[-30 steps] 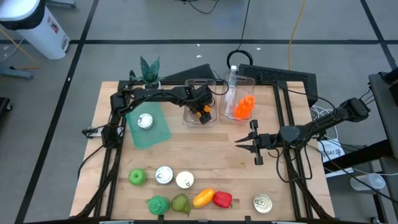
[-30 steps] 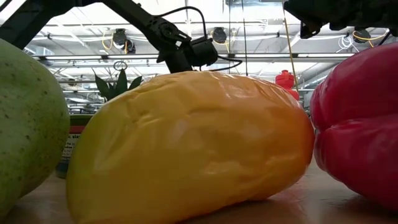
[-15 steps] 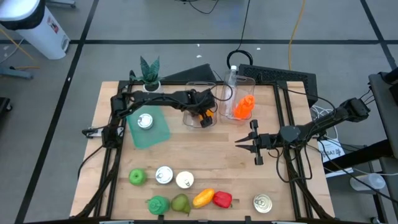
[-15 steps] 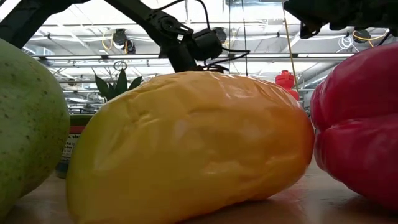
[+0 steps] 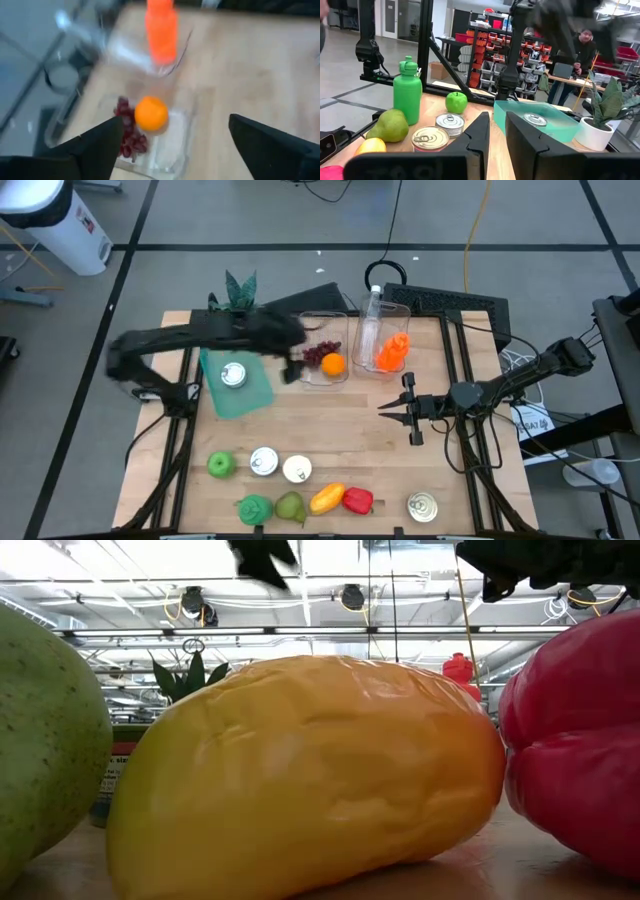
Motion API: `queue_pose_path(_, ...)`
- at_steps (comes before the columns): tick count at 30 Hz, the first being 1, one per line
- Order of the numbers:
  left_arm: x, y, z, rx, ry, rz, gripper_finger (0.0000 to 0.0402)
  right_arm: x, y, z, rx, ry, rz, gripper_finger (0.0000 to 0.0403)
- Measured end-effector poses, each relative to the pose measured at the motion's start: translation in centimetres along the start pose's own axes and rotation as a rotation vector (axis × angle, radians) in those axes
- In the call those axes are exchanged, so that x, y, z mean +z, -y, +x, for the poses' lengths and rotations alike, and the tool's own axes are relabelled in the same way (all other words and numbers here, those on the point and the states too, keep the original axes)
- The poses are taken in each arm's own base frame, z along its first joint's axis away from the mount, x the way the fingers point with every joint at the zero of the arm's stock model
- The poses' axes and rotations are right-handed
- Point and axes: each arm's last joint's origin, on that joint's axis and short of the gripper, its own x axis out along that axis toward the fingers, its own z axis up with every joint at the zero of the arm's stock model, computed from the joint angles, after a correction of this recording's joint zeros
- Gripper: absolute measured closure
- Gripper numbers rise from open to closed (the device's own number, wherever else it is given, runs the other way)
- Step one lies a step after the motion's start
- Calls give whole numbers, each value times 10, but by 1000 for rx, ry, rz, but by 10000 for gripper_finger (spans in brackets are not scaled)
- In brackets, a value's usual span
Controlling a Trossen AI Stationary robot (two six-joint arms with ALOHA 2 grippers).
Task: Pick & Place Food Item
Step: Adjust the green tuna can on the table
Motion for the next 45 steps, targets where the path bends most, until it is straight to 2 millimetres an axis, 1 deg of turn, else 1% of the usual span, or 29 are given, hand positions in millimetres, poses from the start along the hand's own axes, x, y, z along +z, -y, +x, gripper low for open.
queue_pose_path(2, -1, 10, -44, 4, 118, 36, 61, 0, 0, 0, -1, -1, -16, 353)
queue_pose_path(3, -6, 15, -63, 5, 176, 52, 77, 0, 0, 0, -1, -1, -32, 353)
queue_pose_path(5, -21, 20, -93, -17, 287, 72, 118, 0, 0, 0, 0, 0, -60, 353)
queue_pose_path(6, -32, 21, -105, -33, 345, 73, 141, 0, 0, 0, 0, 0, -63, 353)
queue_pose_path(8, -57, 22, -122, -78, 452, 68, 193, 0, 0, 0, 0, 0, -57, 353)
queue_pose_path(10, -84, 21, -134, -124, 554, 66, 244, 0, 0, 0, 0, 0, -55, 353)
queue_pose_path(11, -99, 21, -135, -145, 584, 81, 269, 0, 0, 0, 0, -1, -55, 353)
queue_pose_path(13, -129, 21, -129, -161, 624, 107, 319, 0, 0, 0, -1, 1, -55, 353)
queue_pose_path(14, -143, 22, -123, -154, 650, 115, 336, 0, 0, 0, -1, 3, -55, 353)
queue_pose_path(16, -171, 23, -104, -133, 677, 139, 341, 2, 0, 0, -3, 15, -57, 353)
queue_pose_path(19, -202, 24, -81, -104, 769, 152, 340, 3, 0, 0, -5, 28, -47, 353)
queue_pose_path(22, -221, 23, -66, -92, 829, 121, 349, 4, 0, 0, -2, 37, -1, 353)
queue_pose_path(25, -236, 23, -51, -100, 796, 86, 350, 4, 0, 0, -4, 44, 35, 353)
queue_pose_path(28, -246, 25, -41, -111, 757, 68, 350, 5, 1, 0, -4, 53, 39, 353)
queue_pose_path(30, -246, 25, -41, -108, 758, 63, 350, 5, 0, 0, 0, 49, 44, 353)
queue_pose_path(35, -245, 24, -42, -127, 770, -15, 350, 4, -1, 0, 5, 43, 91, 353)
queue_pose_path(40, -247, 29, -39, -236, 732, -17, 350, 1, -1, 0, 10, 7, 107, 353)
queue_pose_path(43, -247, 36, -34, -318, 678, 14, 350, -1, -2, 0, 10, -8, 104, 353)
queue_pose_path(45, -243, 41, -33, -351, 610, 13, 350, -1, -2, 0, 10, -8, 104, 353)
